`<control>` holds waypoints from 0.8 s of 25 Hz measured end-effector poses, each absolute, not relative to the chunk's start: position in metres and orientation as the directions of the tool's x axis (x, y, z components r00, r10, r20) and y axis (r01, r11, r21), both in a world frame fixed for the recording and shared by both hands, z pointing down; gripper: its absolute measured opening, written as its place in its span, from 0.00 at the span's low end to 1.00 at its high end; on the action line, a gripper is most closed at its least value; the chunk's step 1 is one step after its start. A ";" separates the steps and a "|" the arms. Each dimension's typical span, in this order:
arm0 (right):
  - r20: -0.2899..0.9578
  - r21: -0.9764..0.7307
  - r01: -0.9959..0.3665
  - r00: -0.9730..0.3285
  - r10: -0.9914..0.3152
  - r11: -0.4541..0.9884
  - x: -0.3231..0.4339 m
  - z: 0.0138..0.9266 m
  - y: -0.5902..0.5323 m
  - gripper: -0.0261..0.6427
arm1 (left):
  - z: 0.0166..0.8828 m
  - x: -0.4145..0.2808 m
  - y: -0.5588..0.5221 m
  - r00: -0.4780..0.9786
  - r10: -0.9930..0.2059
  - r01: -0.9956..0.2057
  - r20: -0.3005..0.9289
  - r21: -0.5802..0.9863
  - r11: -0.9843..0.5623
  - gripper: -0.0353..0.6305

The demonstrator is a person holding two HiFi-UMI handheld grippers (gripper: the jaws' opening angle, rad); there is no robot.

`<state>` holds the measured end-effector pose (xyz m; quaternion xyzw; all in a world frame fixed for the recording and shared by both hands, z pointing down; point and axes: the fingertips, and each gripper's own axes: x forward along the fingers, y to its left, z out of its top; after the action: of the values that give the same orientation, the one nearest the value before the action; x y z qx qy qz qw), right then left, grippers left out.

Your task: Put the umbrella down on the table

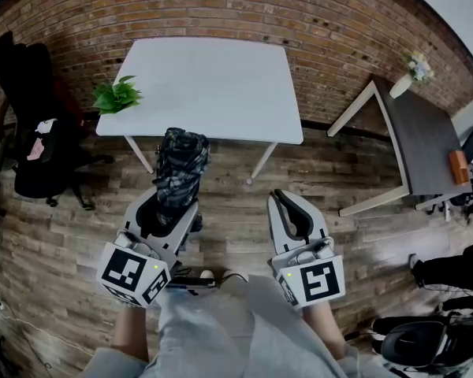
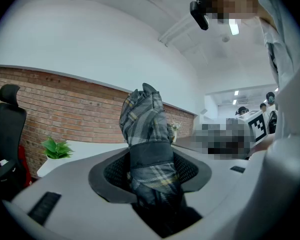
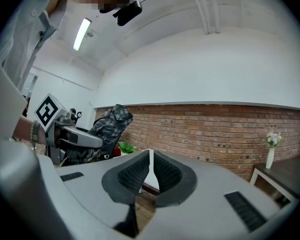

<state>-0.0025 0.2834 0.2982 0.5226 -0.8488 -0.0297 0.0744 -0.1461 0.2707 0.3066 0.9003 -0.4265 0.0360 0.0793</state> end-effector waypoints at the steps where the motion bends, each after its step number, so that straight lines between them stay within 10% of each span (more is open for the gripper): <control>1: 0.094 0.128 -0.887 -0.435 -0.895 0.444 -0.002 0.297 0.283 0.12 | 0.306 -0.147 0.270 0.635 -0.762 -0.773 0.131 0.112 -0.625 0.40; 20: 0.073 0.148 -0.898 -0.409 -0.910 0.415 -0.050 0.295 0.319 0.12 | 0.296 -0.189 0.300 0.662 -0.744 -0.750 0.092 0.083 -0.656 0.40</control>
<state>-0.0501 0.3189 0.2952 0.5390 -0.8382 -0.0424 0.0711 -0.1895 0.3000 0.2961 0.9097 -0.4105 0.0250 0.0570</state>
